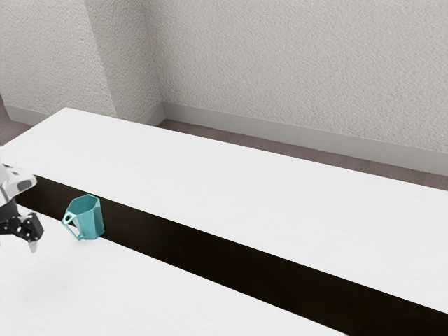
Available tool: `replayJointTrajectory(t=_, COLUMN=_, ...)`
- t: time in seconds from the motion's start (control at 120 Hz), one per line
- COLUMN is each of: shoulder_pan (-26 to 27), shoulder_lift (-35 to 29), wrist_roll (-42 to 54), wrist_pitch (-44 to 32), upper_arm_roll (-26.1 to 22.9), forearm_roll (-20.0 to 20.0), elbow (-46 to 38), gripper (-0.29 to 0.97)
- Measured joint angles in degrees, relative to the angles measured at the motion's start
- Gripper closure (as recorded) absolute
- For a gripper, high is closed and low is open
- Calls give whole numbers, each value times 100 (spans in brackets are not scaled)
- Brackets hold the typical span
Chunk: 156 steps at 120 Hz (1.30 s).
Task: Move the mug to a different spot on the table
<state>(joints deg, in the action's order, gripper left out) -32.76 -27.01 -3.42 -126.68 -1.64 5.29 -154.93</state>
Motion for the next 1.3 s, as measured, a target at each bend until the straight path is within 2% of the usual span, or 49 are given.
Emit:
replayJointTrajectory(t=0.1, shoulder_pan=-99, shoulder_lift=50, wrist_roll=268, wrist_pitch=-241, upper_arm_roll=4, forearm_roll=-59, elbow=-174, gripper=2)
replayJointTrajectory(t=0.358, shoulder_pan=-393, shoulder_lift=771, wrist_roll=1098, wrist_pitch=-1384, upper_arm_roll=-3, forearm_roll=-114, elbow=-190, gripper=2)
replayJointTrajectory(t=0.575, shoulder_pan=-339, shoulder_lift=1254, wrist_roll=1702, wrist_pitch=-2568, upper_arm_roll=-12, forearm_roll=-192, elbow=-142, gripper=2)
replayJointTrajectory(t=0.792, shoulder_pan=-195, shoulder_lift=1737, wrist_roll=2123, wrist_pitch=-3425, upper_arm_roll=-28, forearm_roll=-248, elbow=-84, gripper=2)
replayJointTrajectory(t=0.992, shoulder_pan=51, shoulder_lift=2080, wrist_roll=2395, wrist_pitch=-3918, upper_arm_roll=-31, forearm_roll=-386, elbow=99, gripper=2)
replayJointTrajectory(t=1.3, shoulder_pan=258, shoulder_lift=2361, wrist_roll=2654, wrist_pitch=-4273, upper_arm_roll=-33, forearm_roll=-492, elbow=242, gripper=2)
